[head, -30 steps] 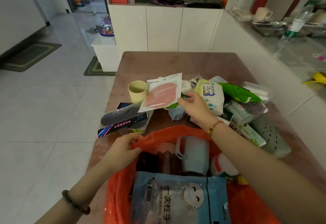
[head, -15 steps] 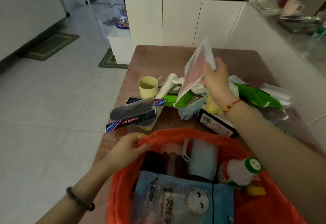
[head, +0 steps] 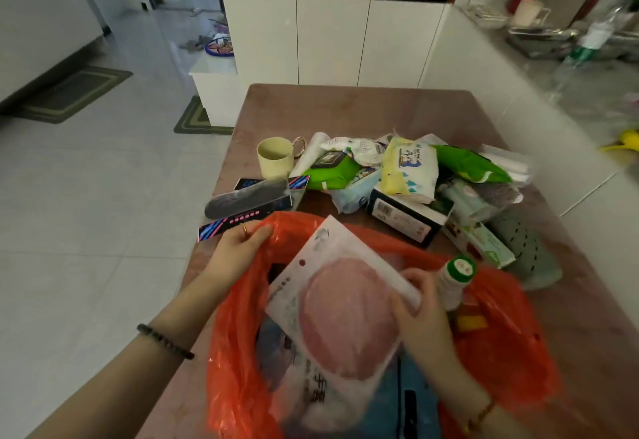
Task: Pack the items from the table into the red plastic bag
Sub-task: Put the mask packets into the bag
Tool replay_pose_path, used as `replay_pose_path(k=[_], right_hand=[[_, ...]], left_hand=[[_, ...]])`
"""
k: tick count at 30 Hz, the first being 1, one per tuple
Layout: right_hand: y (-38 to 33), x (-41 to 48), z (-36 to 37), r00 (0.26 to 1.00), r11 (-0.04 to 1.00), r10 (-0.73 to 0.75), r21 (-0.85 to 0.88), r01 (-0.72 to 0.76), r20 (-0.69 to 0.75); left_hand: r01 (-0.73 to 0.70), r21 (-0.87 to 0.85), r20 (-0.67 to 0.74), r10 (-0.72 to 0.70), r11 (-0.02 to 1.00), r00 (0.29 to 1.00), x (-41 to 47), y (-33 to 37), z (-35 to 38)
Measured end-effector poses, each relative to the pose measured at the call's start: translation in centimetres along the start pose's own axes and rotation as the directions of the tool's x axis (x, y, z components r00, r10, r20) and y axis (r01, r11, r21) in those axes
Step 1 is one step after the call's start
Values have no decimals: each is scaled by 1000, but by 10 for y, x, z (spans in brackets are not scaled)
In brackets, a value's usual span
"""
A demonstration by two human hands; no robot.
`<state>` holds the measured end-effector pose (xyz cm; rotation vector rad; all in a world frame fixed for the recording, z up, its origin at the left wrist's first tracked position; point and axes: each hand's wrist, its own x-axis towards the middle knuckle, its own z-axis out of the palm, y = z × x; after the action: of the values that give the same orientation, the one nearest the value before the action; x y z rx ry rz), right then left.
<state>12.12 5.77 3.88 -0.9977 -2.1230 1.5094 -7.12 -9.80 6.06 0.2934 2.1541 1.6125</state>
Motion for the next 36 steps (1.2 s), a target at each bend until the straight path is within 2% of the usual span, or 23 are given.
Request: replay_pose_path(k=[2, 3, 4, 6, 8, 10, 11, 12, 13, 14, 16, 19, 21, 23, 25, 28, 29, 32, 36], right_hand=[[24, -15, 19, 999, 995, 43, -93, -43, 0], [32, -23, 27, 999, 975, 22, -221, -17, 23], [37, -29, 34, 998, 917, -40, -394, 54, 44], [43, -37, 42, 971, 709, -209, -666, 233, 117], [48, -43, 46, 932, 563, -274, -746, 355, 237], [52, -46, 43, 934, 486, -174, -798, 357, 311], [53, -49, 40, 938, 489, -129, -802, 343, 323], [52, -51, 34, 938, 515, -105, -789, 335, 330], [48, -52, 27, 937, 607, -124, -722, 333, 327], [42, -51, 19, 938, 736, -170, -594, 324, 301], [25, -43, -4, 947, 885, -254, -349, 309, 196], [-9, -21, -43, 899, 904, -420, -146, 402, -127], [-24, 9, -66, 898, 930, -361, -28, 366, -251], [-32, 45, -82, 925, 955, -241, 98, 280, -294], [-40, 82, -90, 968, 984, -96, 124, 127, -233], [-43, 130, -87, 997, 996, 43, -81, -48, -60], [-43, 144, -83, 995, 991, 95, -93, -95, -5], [-40, 179, -71, 960, 960, 266, 62, -272, 87], [-27, 213, -61, 879, 840, 442, 260, -476, 178]], left_hand=[[-8, 5, 10, 8, 1000, 1000, -5, 1, 0], [-27, 16, 16, 27, 999, 1000, -7, 1, 0], [-53, 31, 23, 52, 998, 998, -9, 0, 0], [-91, 54, 38, 89, 994, 995, -13, -1, -2], [-98, 60, 46, 96, 993, 994, -15, -1, -3], [-118, 100, 22, 116, 988, 993, -16, 0, -4], [-125, 120, -4, 126, 985, 992, -14, 1, -5], [-137, 144, -29, 142, 980, 989, -13, 3, -5], [-157, 179, -48, 168, 971, 985, -13, 6, -4], [-198, 233, -60, 217, 952, 974, -13, 9, -2], [-308, 334, -51, 343, 891, 938, -15, 20, 4], [-434, 341, 30, 452, 834, 892, -18, 37, 25], [-438, 313, 79, 436, 843, 896, -12, 46, 45], [-403, 250, 118, 385, 880, 915, 0, 54, 67], [-349, 212, 165, 319, 913, 933, 16, 61, 92], [-228, 182, 233, 183, 957, 955, 41, 71, 131], [-185, 169, 251, 140, 968, 958, 49, 74, 144], [-33, 88, 277, 7, 996, 961, 70, 80, 180], [61, 148, 198, -90, 987, 976, 90, 75, 204]])
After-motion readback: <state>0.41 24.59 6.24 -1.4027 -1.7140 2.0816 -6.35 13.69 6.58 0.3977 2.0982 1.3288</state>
